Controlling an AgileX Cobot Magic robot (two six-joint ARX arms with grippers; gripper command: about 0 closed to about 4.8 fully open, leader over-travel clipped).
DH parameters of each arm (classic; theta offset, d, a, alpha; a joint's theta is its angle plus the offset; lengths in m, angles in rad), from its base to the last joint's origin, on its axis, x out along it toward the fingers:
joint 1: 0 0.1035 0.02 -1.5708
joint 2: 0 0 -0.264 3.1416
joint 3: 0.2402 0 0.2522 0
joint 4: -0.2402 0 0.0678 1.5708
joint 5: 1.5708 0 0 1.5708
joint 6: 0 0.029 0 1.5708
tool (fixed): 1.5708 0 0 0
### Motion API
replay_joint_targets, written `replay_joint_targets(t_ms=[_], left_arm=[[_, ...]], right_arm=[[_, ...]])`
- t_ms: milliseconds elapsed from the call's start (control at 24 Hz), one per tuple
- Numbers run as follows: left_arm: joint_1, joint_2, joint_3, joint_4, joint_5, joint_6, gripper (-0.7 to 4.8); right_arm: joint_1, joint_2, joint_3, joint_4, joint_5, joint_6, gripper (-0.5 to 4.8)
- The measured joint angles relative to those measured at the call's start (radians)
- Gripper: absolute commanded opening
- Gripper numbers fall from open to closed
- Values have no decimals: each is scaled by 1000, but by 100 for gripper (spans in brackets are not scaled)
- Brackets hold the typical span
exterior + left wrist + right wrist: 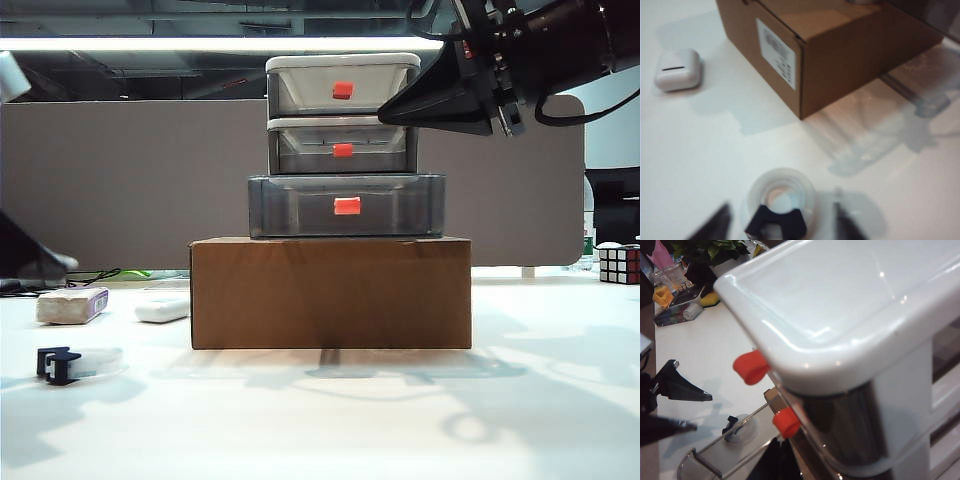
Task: Open the third layer of the drawer on the table, pick up the transparent tape on the table and put it in, and finally close the drawer.
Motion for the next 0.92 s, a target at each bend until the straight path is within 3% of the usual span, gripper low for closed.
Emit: replay_joint_targets(t_ms=[83,166,333,915], left_arm=[[0,0,-47,63,-10,10,479],[0,12,-57,98,-72,3,479],[0,116,-58,140,-95,2,479],[0,644,-35,621,-33,12,479]], right_arm=[[0,0,0,-8,0,-2,-5],[0,0,0,-16,0,-3,-5],[0,0,0,-19,-15,-3,-5],[0,0,-1,-26,-37,-5,-5]])
